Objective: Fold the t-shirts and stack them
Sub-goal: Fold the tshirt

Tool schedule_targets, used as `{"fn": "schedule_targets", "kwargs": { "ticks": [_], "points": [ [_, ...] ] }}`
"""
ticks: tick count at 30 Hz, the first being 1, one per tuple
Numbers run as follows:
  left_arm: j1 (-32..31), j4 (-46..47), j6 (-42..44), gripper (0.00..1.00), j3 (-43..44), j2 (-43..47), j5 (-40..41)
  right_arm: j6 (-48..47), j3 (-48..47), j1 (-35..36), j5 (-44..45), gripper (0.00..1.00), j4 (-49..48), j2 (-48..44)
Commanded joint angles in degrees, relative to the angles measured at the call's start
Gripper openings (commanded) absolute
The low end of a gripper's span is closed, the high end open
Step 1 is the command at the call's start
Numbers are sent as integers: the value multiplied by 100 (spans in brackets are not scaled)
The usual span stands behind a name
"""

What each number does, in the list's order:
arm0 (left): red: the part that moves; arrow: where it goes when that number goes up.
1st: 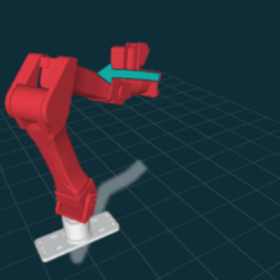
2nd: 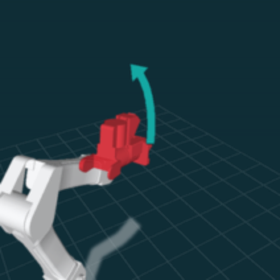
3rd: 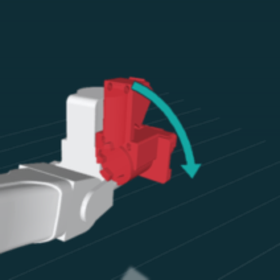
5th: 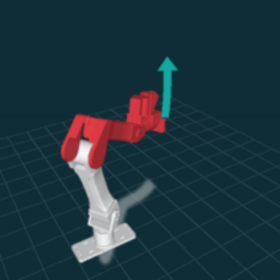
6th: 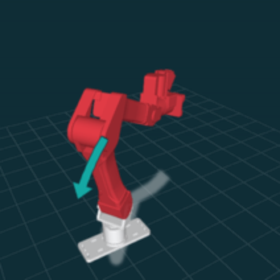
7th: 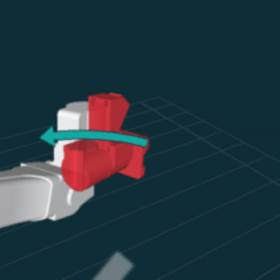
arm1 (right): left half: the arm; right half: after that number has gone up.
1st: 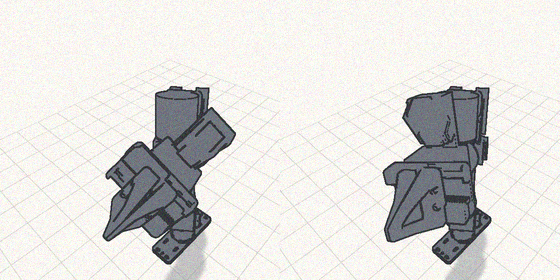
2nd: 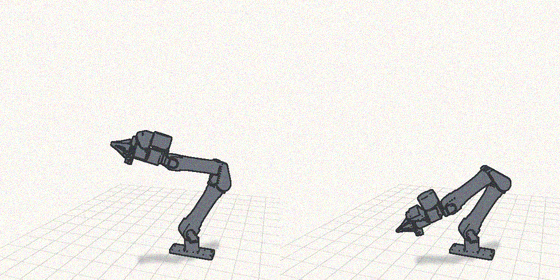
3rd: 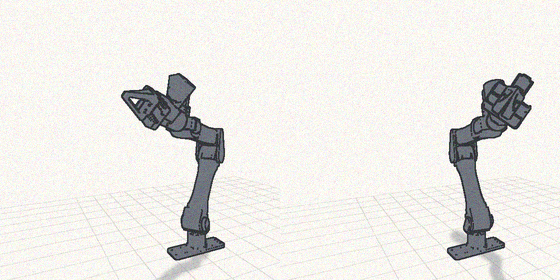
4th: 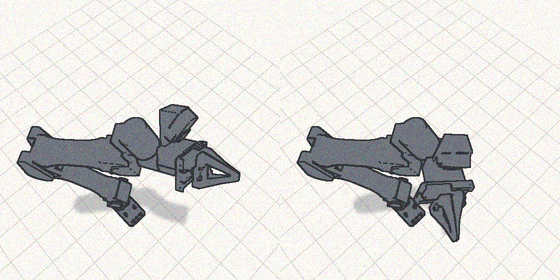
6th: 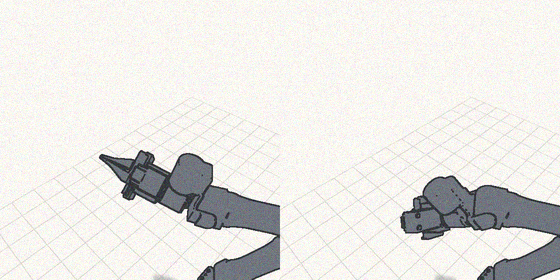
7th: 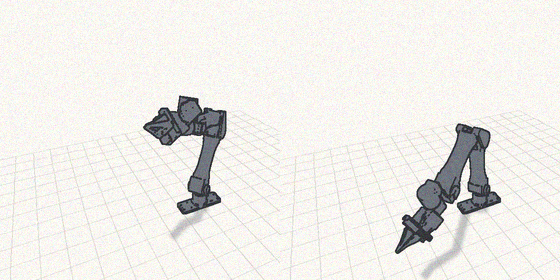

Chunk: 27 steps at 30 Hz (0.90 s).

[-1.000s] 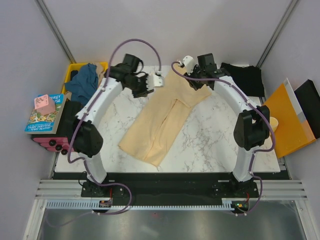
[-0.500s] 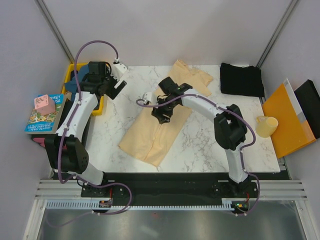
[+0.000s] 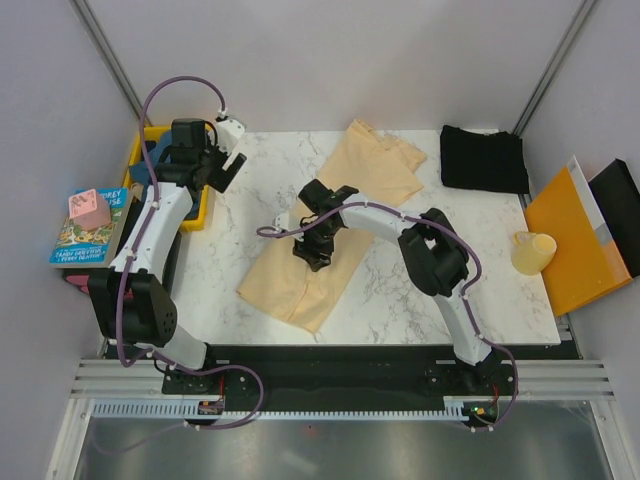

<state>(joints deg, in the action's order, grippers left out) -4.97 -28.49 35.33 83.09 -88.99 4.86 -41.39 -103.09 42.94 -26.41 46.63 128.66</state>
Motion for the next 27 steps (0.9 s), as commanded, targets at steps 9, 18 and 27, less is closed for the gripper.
{"fn": "schedule_targets", "kwargs": {
  "ticks": [9,18,27],
  "points": [
    [-4,221,254,100,120,13,-275,-431,1782,-40,593,56,-155,-718],
    [-39,133,448,100,567,-391,-618,-634,2855,-224,726,56,644,-1879],
    [-267,80,720,100,533,-672,-1478,-249,1751,-611,971,59,295,-2565]
  ]
}}
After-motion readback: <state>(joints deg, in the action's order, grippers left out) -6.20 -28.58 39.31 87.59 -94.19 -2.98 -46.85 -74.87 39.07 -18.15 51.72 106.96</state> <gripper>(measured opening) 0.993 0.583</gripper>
